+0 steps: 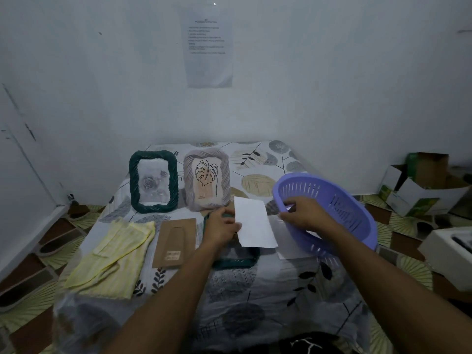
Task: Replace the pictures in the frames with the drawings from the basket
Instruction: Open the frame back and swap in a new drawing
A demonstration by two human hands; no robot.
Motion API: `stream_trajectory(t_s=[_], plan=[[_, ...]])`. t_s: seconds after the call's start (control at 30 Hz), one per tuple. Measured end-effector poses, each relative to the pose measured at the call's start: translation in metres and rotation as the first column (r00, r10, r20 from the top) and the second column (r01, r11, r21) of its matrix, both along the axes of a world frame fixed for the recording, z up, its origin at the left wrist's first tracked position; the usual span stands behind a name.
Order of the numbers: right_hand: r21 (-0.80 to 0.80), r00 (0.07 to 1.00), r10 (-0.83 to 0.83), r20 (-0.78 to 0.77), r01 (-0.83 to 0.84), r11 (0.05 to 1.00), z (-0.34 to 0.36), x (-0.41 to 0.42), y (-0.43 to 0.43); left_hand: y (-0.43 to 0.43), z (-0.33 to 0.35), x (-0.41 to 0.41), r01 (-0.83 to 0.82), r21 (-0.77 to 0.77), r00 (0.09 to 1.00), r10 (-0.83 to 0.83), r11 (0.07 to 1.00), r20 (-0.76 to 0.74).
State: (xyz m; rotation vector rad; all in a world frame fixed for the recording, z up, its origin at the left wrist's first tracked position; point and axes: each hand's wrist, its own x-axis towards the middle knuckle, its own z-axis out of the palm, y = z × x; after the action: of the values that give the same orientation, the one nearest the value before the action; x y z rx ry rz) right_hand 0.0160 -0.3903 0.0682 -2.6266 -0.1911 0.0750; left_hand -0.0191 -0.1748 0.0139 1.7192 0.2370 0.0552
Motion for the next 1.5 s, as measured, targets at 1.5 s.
stream_trajectory(t_s=[1.5], plan=[[-0.288, 0.994, -0.11, -0.003, 0.105, 0.952, -0.043, 0.042, -0.033, -0.083, 0.005, 0.033, 0.137, 0.356, 0.956, -0.218, 0.925, 0.199]])
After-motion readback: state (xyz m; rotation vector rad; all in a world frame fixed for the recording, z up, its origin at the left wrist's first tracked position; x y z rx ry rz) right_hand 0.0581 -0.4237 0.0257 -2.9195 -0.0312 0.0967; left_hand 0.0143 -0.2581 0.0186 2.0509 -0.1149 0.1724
